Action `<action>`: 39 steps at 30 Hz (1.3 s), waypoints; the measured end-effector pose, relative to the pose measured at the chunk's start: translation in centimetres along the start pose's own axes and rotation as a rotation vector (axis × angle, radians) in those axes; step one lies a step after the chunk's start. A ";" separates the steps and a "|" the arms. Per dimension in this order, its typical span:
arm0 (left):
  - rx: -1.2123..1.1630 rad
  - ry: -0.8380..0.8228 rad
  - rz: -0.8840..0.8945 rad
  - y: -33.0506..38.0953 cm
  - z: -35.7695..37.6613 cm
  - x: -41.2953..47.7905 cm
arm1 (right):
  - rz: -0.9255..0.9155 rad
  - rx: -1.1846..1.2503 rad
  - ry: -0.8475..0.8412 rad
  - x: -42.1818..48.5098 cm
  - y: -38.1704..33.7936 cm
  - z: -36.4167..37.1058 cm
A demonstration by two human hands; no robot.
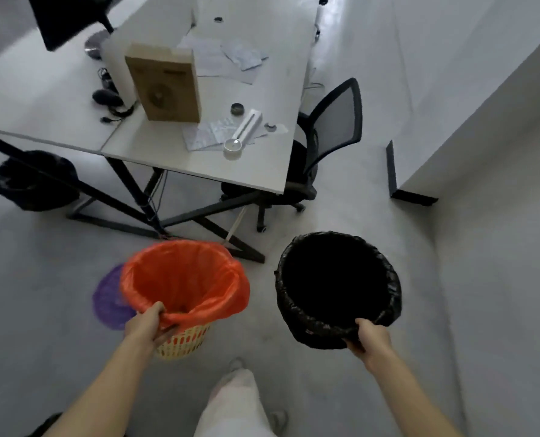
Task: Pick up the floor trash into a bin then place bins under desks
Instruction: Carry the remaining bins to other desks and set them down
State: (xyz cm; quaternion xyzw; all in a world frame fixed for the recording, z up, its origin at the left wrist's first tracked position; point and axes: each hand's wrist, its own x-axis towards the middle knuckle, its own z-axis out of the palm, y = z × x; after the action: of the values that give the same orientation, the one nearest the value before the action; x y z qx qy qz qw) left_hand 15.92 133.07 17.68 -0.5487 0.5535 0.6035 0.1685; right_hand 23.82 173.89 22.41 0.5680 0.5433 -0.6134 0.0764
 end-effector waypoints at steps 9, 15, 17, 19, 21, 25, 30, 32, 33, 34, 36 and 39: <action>-0.092 0.067 -0.177 -3.3 7.7 4.8 | 0.055 -0.351 -0.085 14.7 -6.9 11.0; -0.154 0.193 -0.225 -7.1 12.4 11.0 | 0.154 -0.382 -0.127 26.6 -5.1 18.4; -0.181 0.210 -0.223 -8.5 14.0 13.3 | 0.156 -0.385 -0.130 30.8 -3.6 20.7; -0.197 0.210 -0.221 -9.8 15.9 16.3 | 0.170 -0.390 -0.140 35.0 -1.9 22.9; -0.193 0.249 -0.226 -11.7 17.8 19.2 | 0.179 -0.381 -0.121 39.0 0.0 24.6; -0.187 0.294 -0.203 -14.9 20.7 23.5 | 0.230 -0.318 -0.120 44.9 3.2 27.2; -0.166 0.263 -0.190 -19.1 23.0 28.3 | 0.235 -0.241 -0.122 50.7 6.8 30.6; -0.169 0.265 -0.190 -20.1 23.4 29.5 | 0.212 -0.248 -0.107 52.3 7.7 31.3; -0.165 0.264 -0.185 -20.5 23.5 30.0 | 0.178 -0.299 -0.131 52.7 7.9 31.3; -0.156 0.261 -0.183 -20.8 23.6 30.1 | 0.191 -0.235 -0.150 53.6 8.3 31.3; -0.147 0.251 -0.184 -21.2 23.9 30.3 | 0.242 -0.122 -0.140 54.2 7.8 32.0; -0.123 0.238 -0.189 -21.5 24.1 29.8 | 0.227 -0.205 -0.155 54.6 7.5 32.0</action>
State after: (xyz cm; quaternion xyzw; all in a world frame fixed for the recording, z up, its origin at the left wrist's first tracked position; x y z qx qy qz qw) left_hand 11.75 148.69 -23.18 -0.6752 0.4775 0.5484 0.1235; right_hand -9.24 175.35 -32.03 0.5661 0.5280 -0.5840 0.2444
